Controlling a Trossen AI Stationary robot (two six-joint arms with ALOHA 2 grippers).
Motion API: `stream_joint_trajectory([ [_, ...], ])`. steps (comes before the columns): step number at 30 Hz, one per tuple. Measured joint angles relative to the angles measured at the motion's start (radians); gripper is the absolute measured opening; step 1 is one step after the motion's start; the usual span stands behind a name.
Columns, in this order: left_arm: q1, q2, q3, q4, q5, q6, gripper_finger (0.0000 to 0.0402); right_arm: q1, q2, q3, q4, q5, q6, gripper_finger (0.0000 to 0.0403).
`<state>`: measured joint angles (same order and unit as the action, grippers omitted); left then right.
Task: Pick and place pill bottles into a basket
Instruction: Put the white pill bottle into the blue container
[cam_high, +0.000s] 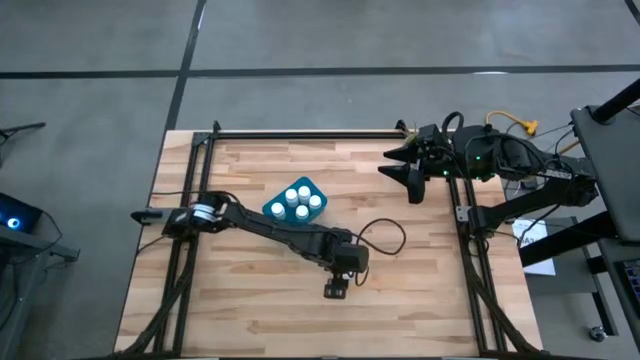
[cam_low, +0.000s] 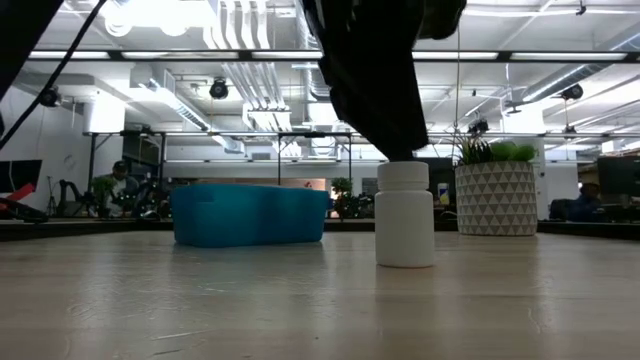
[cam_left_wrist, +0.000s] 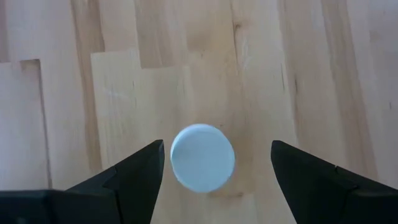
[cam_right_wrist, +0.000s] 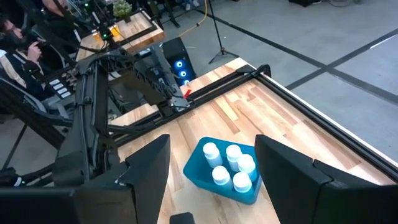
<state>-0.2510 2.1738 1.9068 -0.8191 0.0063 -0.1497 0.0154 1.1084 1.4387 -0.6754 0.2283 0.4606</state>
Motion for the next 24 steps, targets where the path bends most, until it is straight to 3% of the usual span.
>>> stream_joint_trajectory([
  [15,0.008,0.045,-0.002,0.043,0.003,0.000,0.0272,0.000,0.001,0.000,0.000,0.000,0.001,0.0226],
  [24,0.019,0.045,-0.003,0.043,0.003,0.004,0.0196,0.000,0.001,0.000,0.000,0.000,0.004,0.0226],
])
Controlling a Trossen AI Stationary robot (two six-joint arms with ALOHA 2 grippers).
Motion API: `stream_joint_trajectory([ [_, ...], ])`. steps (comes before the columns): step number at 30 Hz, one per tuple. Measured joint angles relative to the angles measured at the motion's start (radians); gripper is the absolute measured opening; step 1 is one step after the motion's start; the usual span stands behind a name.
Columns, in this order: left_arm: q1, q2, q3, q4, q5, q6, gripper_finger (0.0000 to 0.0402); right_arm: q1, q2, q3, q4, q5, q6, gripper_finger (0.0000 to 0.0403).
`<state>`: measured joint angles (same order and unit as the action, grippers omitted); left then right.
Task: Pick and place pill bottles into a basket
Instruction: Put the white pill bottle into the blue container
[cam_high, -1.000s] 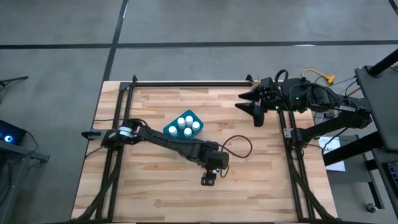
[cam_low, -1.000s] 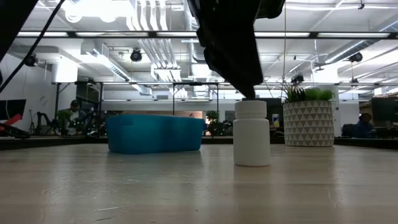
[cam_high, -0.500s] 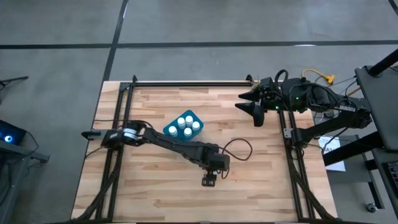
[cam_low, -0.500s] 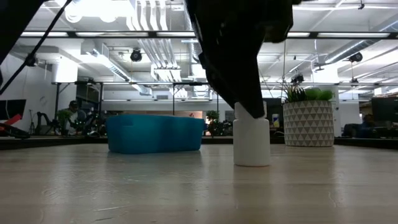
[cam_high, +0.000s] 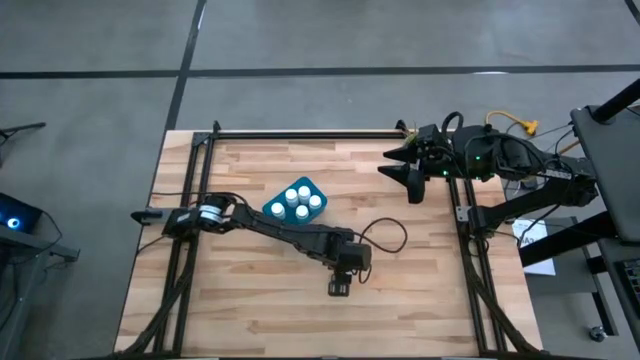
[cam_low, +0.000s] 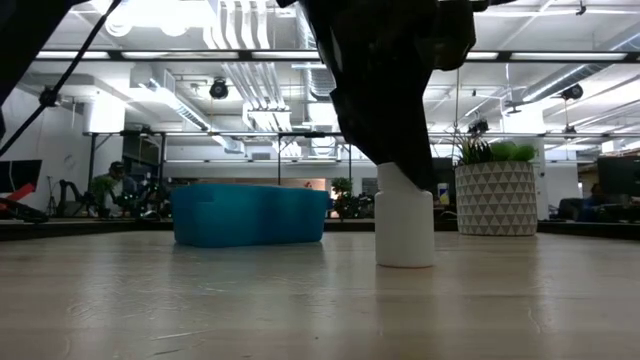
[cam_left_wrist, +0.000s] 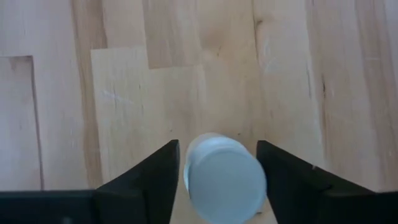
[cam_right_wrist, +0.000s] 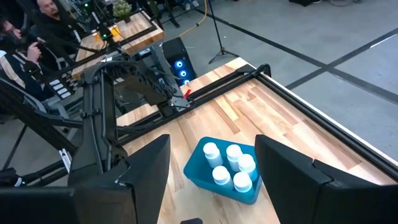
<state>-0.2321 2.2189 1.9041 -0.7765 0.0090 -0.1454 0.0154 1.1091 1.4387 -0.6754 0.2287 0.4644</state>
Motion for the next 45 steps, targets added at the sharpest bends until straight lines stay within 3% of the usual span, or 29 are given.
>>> stream_joint_trajectory([
  [9,-0.001,-0.003,0.000,-0.025,0.013,0.023,0.0144,0.000,0.000,0.000,0.000,0.000,-0.003,0.0226],
  [18,-0.004,-0.012,0.039,-0.167,0.011,0.023,0.0144,0.000,0.000,0.000,0.000,0.001,-0.004,0.0226],
  [33,-0.008,-0.256,0.037,-0.332,-0.151,-0.014,0.0144,0.000,0.006,0.000,0.000,0.001,-0.003,0.0226],
  [45,-0.008,-0.379,0.020,-0.529,-0.196,-0.001,0.0144,0.000,0.006,0.000,0.002,0.000,-0.003,0.0226],
])
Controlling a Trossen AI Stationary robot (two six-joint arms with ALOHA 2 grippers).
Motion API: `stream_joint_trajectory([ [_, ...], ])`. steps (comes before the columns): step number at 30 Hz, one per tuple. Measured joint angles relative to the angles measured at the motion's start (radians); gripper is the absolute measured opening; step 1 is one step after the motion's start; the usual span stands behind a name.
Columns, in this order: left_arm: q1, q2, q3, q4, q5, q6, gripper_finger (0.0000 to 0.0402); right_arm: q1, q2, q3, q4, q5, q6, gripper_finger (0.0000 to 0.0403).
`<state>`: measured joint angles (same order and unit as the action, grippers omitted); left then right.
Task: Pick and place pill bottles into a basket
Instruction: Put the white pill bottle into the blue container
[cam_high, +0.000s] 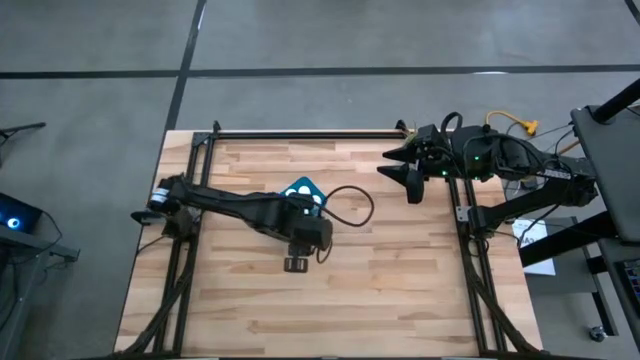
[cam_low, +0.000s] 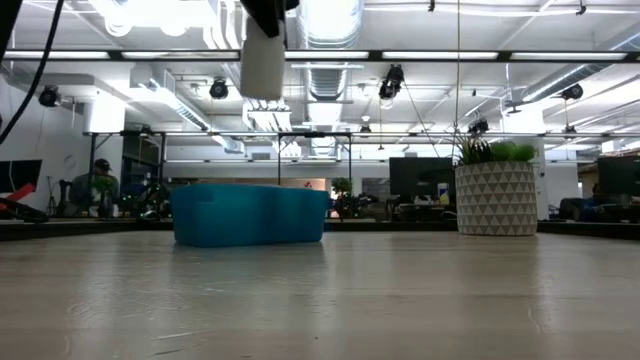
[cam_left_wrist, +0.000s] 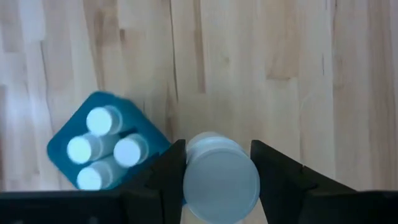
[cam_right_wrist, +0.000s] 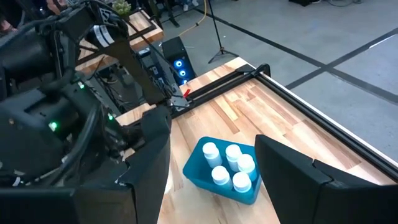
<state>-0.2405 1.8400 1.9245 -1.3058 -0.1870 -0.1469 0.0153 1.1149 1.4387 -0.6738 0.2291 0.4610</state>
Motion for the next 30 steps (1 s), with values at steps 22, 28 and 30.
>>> stream_joint_trajectory([
  [22,0.100,-0.222,-0.159,-0.017,0.000,0.110,0.0144,0.000,0.000,0.000,0.000,0.000,0.000,0.0226],
  [28,0.111,-0.281,-0.319,0.105,0.043,0.108,0.0144,0.000,0.000,0.000,0.000,0.000,0.000,0.0226],
  [30,0.113,-0.284,-0.360,0.100,0.043,0.108,0.0144,0.000,0.000,0.000,0.003,0.000,0.000,0.0226],
])
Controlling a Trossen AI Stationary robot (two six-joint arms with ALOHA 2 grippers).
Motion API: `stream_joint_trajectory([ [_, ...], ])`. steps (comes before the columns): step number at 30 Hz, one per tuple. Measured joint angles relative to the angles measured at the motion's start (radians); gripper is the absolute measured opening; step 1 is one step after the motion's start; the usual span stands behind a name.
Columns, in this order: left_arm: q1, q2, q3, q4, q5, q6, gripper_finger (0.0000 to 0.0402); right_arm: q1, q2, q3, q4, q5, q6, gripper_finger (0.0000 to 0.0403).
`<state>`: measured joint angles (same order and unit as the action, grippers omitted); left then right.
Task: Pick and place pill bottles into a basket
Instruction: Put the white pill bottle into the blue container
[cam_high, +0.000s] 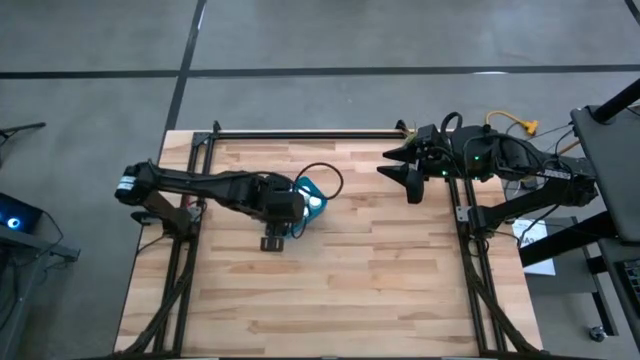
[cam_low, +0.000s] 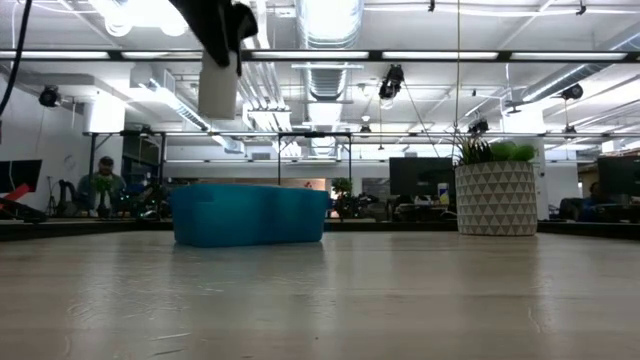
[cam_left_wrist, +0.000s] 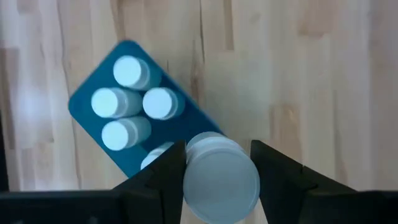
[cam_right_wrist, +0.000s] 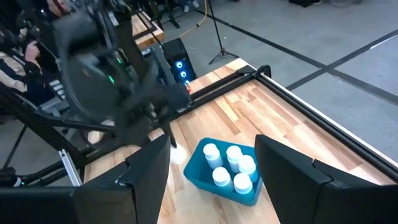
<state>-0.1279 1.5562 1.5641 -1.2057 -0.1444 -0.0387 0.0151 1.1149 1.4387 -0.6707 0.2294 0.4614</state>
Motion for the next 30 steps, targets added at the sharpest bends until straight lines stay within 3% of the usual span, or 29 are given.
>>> stream_joint_trajectory([
  [9,0.037,0.006,-0.077,0.082,0.023,0.050,0.0144,0.000,0.000,0.000,0.018,0.003,0.008,0.0226],
  [16,0.097,0.011,-0.101,0.139,0.049,0.059,0.0144,0.000,0.002,0.000,0.032,0.004,0.129,0.0226],
  [30,0.176,0.012,-0.146,0.204,0.085,0.078,0.0144,0.000,0.002,0.000,0.034,0.007,0.115,0.0226],
])
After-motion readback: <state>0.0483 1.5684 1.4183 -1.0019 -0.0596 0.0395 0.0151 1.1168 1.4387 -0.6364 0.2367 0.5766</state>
